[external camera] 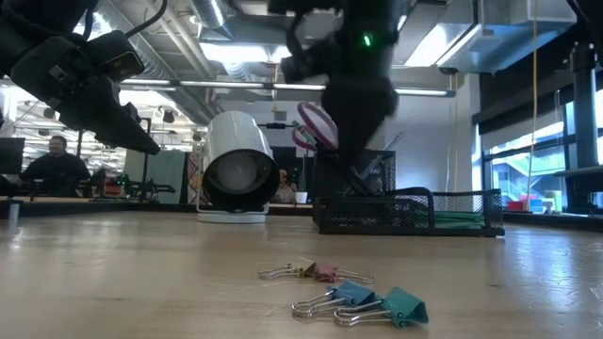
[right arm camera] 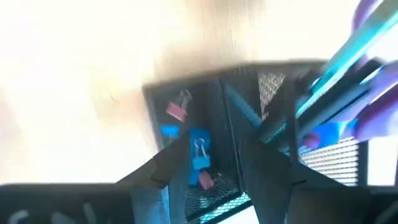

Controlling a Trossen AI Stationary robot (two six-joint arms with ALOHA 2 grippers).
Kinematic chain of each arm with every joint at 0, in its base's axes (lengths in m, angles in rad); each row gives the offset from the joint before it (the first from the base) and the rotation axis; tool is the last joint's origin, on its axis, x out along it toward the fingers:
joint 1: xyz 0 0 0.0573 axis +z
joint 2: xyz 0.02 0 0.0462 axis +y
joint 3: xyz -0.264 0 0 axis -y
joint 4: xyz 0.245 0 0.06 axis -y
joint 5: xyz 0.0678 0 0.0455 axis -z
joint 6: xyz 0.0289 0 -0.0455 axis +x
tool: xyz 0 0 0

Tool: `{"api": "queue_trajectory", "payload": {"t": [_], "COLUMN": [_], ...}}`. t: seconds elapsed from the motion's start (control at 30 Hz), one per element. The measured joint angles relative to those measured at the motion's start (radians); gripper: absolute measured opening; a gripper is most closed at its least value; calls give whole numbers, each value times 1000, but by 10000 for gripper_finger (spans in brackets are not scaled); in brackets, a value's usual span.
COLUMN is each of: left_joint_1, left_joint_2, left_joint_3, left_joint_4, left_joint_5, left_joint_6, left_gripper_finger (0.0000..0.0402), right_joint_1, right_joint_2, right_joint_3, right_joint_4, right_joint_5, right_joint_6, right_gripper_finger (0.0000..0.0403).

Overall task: Pick and place office supplies into organizer
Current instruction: Put the green binder clip into the black desk organizer

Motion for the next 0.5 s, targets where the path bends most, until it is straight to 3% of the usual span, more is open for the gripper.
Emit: {"api": "queue_trajectory", "payload": {"t": [0.3,0.5], "left_joint_1": [0,0], "left_joint_2": [0,0], "left_joint_3": [0,0], "left_joint_4": [0,0], "left_joint_5": [0,0], "left_joint_6": [0,30], "left_gripper_finger": [116,116], "right_joint_1": [81,182], "right_joint_2": [-2,-2], "right_joint_3": [228,266], "right_joint_4": [40,195], "right_joint_5": [-235,-314], "right_joint_6": [52,55], "right_gripper_finger": [141,141]}}
